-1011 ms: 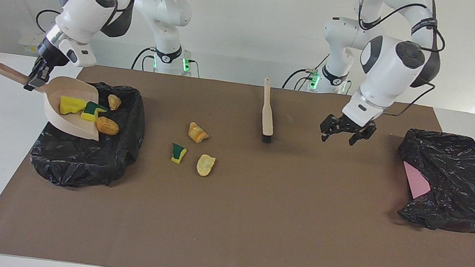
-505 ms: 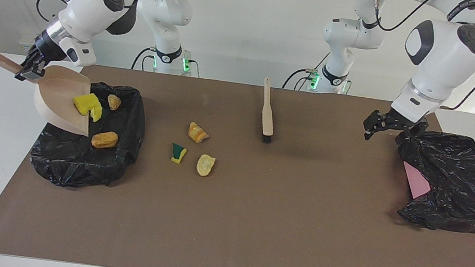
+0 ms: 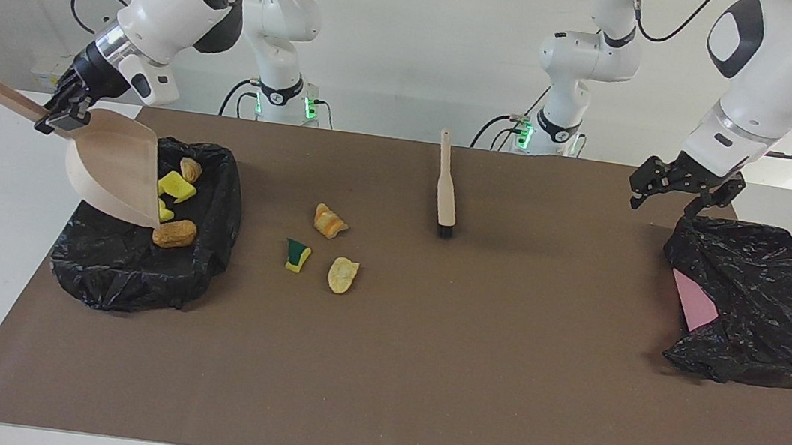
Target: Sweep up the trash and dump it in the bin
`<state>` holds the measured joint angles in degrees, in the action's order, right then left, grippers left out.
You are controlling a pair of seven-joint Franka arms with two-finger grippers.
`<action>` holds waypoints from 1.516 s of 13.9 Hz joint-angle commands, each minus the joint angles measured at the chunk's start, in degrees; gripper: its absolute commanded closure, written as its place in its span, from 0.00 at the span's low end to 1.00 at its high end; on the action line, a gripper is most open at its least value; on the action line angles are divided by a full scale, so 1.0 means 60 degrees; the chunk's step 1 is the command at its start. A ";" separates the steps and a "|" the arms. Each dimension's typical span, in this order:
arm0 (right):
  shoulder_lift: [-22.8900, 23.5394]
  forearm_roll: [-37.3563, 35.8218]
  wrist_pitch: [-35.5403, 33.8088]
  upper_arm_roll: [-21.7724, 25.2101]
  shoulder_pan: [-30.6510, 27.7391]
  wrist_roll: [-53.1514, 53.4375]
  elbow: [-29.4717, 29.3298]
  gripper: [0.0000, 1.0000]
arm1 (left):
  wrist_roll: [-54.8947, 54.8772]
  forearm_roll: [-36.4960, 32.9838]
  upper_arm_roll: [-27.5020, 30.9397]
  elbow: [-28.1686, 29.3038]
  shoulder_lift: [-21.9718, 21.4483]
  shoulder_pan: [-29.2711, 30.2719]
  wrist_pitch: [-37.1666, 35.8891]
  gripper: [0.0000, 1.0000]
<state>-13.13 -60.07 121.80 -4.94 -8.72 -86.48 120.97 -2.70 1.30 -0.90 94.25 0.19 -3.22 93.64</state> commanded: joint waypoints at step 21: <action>0.5026 0.7843 -0.4523 -0.0305 0.4350 1.6236 -0.6605 1.00 | -0.0004 0.0105 -0.0085 0.0404 -0.0311 0.0097 -0.0065 0.00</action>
<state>10.26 -15.40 98.08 -6.81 14.59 2.05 91.09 -2.78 1.47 -1.02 94.85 0.02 -3.12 93.61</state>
